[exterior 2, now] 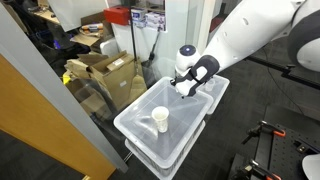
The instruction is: Put the marker in the mug
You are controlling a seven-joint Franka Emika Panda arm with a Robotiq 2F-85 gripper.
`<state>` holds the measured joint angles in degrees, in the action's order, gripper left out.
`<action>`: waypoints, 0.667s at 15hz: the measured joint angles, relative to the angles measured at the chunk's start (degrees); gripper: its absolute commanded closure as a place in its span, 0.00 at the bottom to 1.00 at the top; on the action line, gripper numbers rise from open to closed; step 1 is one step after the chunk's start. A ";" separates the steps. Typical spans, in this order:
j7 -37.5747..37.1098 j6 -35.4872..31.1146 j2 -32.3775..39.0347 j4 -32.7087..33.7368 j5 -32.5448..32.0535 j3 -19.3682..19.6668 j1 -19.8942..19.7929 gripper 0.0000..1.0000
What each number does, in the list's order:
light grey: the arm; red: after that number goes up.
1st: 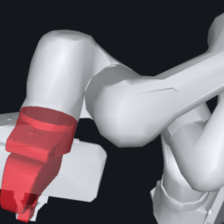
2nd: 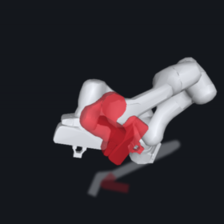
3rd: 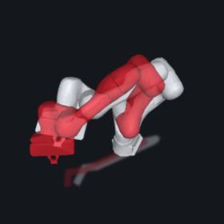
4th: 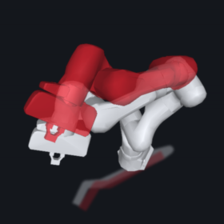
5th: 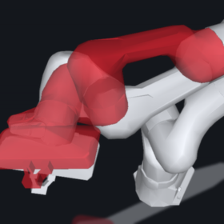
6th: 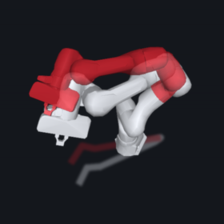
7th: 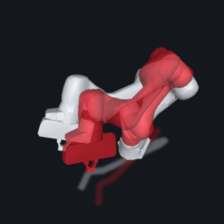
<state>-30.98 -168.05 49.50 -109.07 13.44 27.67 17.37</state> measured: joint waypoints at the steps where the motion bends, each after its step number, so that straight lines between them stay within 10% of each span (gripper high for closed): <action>1: -1.03 -0.01 -0.03 -0.40 -0.38 1.48 1.74 0.95; 10: -11.10 -0.02 0.18 -3.36 -5.10 13.42 16.04 0.95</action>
<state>-42.08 -168.07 49.68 -112.43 8.33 41.09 33.41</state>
